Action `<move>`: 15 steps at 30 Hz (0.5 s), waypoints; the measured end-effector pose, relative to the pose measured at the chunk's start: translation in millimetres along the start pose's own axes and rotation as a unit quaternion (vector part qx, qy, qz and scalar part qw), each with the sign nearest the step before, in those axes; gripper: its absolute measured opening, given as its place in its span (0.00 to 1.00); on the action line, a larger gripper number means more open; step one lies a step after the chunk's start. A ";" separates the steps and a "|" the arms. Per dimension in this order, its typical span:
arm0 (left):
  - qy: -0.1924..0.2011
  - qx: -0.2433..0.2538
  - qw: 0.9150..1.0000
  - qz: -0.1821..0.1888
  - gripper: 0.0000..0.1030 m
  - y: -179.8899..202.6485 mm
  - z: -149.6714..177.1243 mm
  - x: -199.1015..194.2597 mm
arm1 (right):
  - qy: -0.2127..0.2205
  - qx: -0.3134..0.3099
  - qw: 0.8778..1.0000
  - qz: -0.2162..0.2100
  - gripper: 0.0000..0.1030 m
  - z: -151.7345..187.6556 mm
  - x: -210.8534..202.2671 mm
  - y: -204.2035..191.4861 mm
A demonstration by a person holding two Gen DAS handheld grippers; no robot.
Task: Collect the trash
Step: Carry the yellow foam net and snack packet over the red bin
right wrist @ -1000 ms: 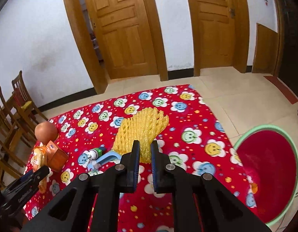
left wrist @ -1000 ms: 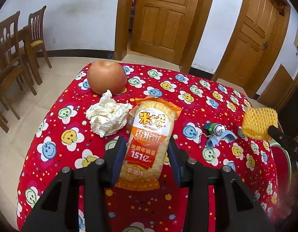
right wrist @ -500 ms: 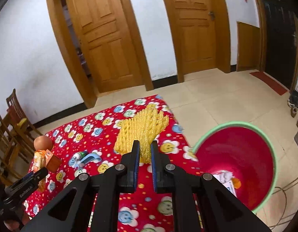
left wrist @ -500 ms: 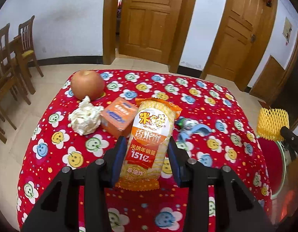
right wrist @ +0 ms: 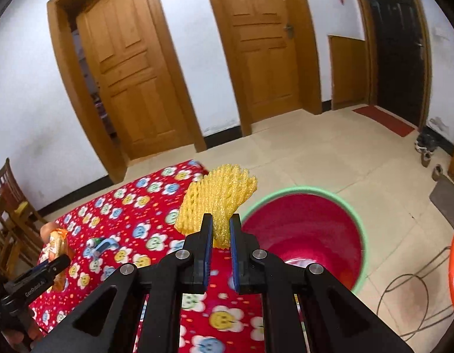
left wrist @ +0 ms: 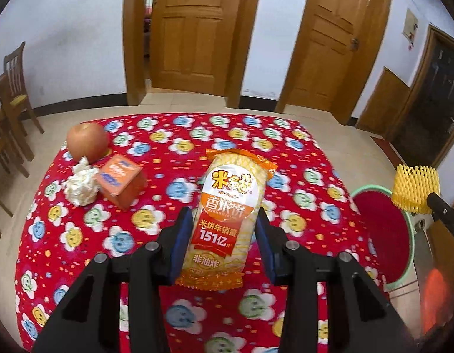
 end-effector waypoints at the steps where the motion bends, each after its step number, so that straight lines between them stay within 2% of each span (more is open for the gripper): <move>1: -0.001 0.003 1.000 0.004 0.42 6.0 -0.2 -0.2 | 0.002 0.003 1.000 0.004 0.10 -0.5 -3.5 6.5; 9: -0.010 0.030 0.998 0.048 0.42 63.7 1.0 -1.4 | 0.007 0.023 0.999 0.039 0.10 -3.3 -13.5 55.7; 15: -0.026 0.050 0.995 0.079 0.42 103.1 7.6 3.2 | -0.015 0.035 0.998 0.056 0.10 5.7 -3.7 88.9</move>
Point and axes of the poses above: each gripper's, at about its wrist camera, not at the fingertips, and x roughly the way its jaws point, y to its right, z to its underside, the point moved 4 cm from there along x, roughly the way its jaws point, and after that the axes turned 10 degrees about y, right-handed, at the moved point
